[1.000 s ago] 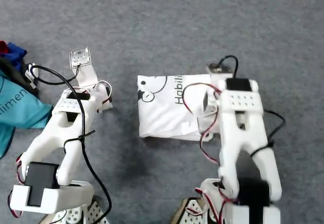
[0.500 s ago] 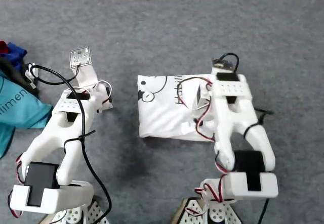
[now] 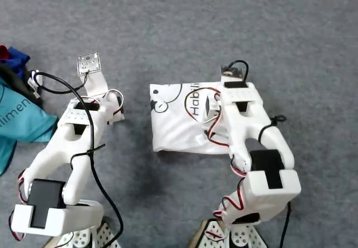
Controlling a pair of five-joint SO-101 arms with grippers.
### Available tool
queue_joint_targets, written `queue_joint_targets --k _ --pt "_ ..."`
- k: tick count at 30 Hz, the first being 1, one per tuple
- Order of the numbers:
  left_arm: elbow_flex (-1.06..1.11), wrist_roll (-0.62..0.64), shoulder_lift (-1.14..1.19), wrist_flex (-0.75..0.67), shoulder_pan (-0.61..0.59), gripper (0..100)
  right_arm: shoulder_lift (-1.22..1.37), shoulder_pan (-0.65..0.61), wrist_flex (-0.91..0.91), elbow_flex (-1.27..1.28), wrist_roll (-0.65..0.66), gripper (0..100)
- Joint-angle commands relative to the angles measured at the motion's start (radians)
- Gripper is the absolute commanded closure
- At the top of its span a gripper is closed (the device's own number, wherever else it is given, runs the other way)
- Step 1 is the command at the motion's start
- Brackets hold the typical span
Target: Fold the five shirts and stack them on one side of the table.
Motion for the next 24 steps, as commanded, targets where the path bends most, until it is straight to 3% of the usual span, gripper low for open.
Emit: queue_joint_targets --k 1,4,15,20,24 --pt "-0.051 -0.003 -0.005 -0.011 0.002 98 0.045 -0.007 -0.037 -0.005 -0.015 86.7" --pt "-0.051 -0.003 -0.005 -0.011 0.002 98 0.044 -0.007 -0.040 -0.016 -0.011 98.6" --pt "-0.051 -0.003 -0.005 -0.009 0.002 98 0.038 0.021 -0.015 -0.036 -0.005 99.5" --pt "-0.051 -0.003 -0.005 -0.009 0.002 98 0.041 0.182 0.094 -0.165 0.000 99.5" --pt "-0.051 -0.003 -0.005 -0.009 0.002 98 0.045 0.351 0.112 -0.303 0.081 99.5"
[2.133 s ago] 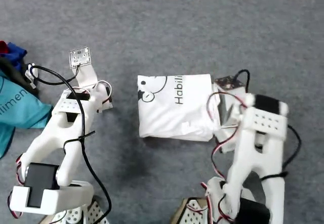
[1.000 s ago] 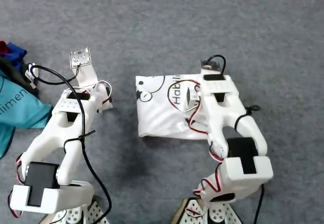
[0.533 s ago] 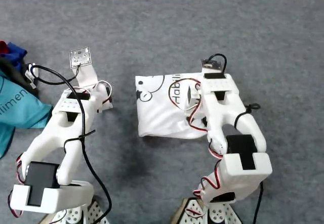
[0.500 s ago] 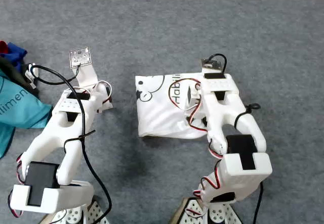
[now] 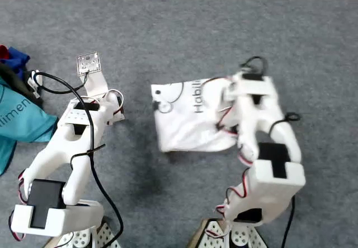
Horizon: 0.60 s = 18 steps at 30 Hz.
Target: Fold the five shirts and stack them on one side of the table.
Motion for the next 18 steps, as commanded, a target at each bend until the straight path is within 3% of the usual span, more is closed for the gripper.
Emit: queue_joint_targets --k 1,9,18 --pt "-0.051 -0.003 -0.005 -0.009 0.002 98 0.001 0.166 0.005 -0.150 0.064 99.5" --pt "-0.051 -0.003 -0.005 -0.009 0.002 98 0.036 0.331 -0.051 -0.369 0.196 99.5" --pt "-0.049 -0.003 -0.005 -0.009 0.002 98 0.229 0.461 -0.075 -0.581 0.229 99.4"
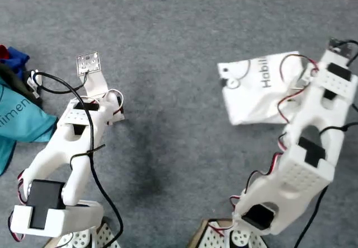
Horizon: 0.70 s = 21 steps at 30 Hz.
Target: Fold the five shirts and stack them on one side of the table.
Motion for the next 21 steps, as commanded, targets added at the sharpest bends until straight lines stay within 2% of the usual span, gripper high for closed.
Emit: queue_joint_targets --k 1,4,11,16,18,21 --pt "-0.049 -0.003 -0.005 -0.009 0.002 98 0.044 0.064 -0.017 -0.122 0.009 99.4" --pt "-0.049 -0.003 -0.005 -0.009 0.002 98 0.076 0.085 -0.017 -0.163 0.012 99.4" --pt "-0.049 -0.003 -0.005 -0.009 0.002 98 0.085 0.079 0.032 -0.171 0.130 99.1" --pt "-0.049 -0.003 -0.005 -0.009 0.002 98 0.082 0.077 0.091 -0.173 0.143 98.1" --pt "-0.049 -0.012 -0.005 -0.008 0.002 98 0.082 0.077 0.107 -0.173 0.143 92.1" --pt "-0.043 -0.052 -0.005 -0.005 0.021 98 0.079 0.079 0.130 -0.177 0.143 76.0"
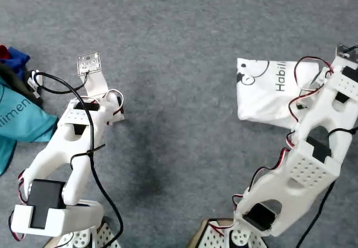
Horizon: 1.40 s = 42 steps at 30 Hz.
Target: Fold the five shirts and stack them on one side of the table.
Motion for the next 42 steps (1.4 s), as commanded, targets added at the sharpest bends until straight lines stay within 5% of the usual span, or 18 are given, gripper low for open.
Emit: queue_joint_targets --k 1,8,11,16,21,27,35,42 --pt "-0.043 -0.032 -0.007 0.006 0.028 98 -0.015 0.012 0.031 -0.079 0.011 71.0" --pt "-0.051 -0.038 -0.015 0.038 0.014 98 -0.099 0.016 0.215 -0.285 0.006 63.8" --pt "-0.137 -0.094 -0.064 0.184 -0.048 98 -0.154 0.016 0.359 -0.400 0.009 68.2" --pt "-0.316 -0.114 -0.193 0.428 -0.273 98 -0.216 0.016 0.493 -0.475 0.015 97.9" --pt "-0.459 -0.215 -0.260 0.543 -0.516 98 -0.255 0.005 0.493 -0.415 0.025 89.9" --pt "-0.554 -0.295 -0.260 0.454 -0.752 95 -0.288 -0.067 0.491 -0.325 0.025 93.4" --pt "-0.516 -0.164 -0.133 0.049 -0.864 82 -0.283 -0.131 0.491 -0.297 0.025 96.1" --pt "-0.606 -0.164 0.191 -0.074 -0.872 82 -0.282 -0.128 0.491 -0.297 0.025 96.1"
